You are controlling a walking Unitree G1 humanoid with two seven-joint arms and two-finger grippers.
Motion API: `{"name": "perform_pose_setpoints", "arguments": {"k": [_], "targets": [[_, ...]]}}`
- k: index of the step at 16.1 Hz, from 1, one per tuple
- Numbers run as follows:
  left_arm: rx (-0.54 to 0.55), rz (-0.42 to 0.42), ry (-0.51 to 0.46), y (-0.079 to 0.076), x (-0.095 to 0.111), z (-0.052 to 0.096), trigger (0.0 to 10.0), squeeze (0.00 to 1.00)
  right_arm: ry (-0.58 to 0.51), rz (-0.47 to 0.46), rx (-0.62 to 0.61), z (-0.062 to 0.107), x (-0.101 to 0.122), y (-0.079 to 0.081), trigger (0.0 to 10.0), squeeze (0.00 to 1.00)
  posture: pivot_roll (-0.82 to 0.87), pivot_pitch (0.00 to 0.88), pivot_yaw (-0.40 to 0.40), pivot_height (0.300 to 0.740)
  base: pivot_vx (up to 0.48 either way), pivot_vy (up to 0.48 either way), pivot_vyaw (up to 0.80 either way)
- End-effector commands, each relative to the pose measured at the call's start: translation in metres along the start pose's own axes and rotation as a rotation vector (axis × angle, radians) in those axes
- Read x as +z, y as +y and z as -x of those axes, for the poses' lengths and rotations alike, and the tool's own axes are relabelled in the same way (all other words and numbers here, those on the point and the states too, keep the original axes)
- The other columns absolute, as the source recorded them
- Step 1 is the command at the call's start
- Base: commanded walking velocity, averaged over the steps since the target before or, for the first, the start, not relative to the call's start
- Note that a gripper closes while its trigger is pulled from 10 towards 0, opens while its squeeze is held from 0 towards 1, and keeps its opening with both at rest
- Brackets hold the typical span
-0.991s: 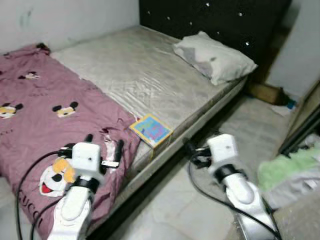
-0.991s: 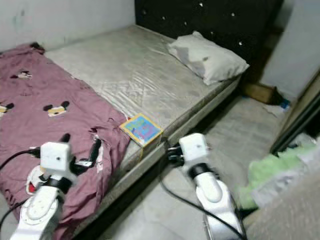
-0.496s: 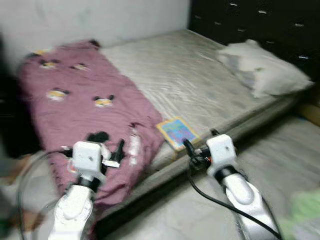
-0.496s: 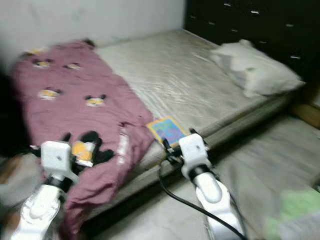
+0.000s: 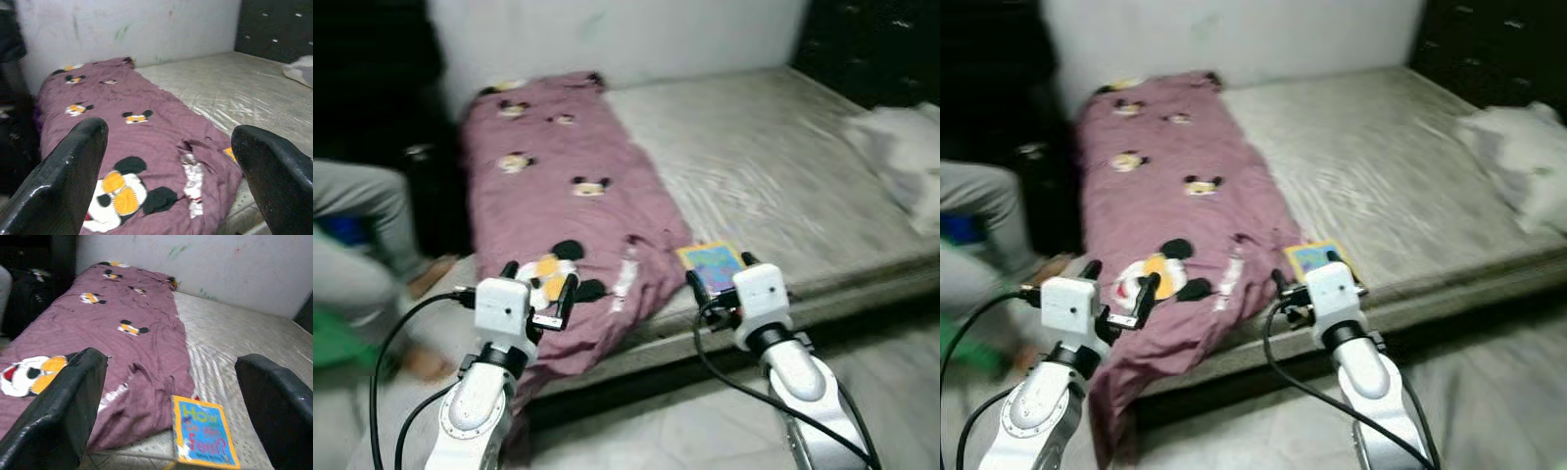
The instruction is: Clean up the room
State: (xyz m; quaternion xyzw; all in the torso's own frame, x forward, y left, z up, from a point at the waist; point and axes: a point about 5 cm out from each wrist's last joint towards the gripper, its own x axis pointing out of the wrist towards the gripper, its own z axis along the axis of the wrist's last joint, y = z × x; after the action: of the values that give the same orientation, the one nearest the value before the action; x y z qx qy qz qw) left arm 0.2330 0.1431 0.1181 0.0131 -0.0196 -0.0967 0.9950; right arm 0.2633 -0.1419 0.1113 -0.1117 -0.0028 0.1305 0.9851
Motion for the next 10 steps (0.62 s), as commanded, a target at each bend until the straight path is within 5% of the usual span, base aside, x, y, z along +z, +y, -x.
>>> {"name": "perform_pose_setpoints", "arguments": {"k": [1,4,10], "targets": [[0.007,-0.010,0.004,0.0058,0.0011,0.0008,10.0,0.00,-0.018,-0.015,0.016,-0.0031,0.0042,0.0060,10.0,0.00,-0.06,0.049,-0.032,0.740,0.000,0.000,0.80],[-0.024,0.009,0.003,0.0032,0.0018,0.0003,10.0,0.00,-0.022,-0.021,0.017,-0.0037,0.0041,0.0063,10.0,0.00,-0.06,0.046,-0.030,0.740,0.000,0.000,0.73],[-0.068,0.027,-0.009,-0.0008,0.0036,0.0009,10.0,0.00,-0.020,-0.038,0.012,-0.0037,0.0035,0.0046,10.0,0.00,-0.06,0.042,-0.031,0.740,0.204,0.000,0.00]]}}
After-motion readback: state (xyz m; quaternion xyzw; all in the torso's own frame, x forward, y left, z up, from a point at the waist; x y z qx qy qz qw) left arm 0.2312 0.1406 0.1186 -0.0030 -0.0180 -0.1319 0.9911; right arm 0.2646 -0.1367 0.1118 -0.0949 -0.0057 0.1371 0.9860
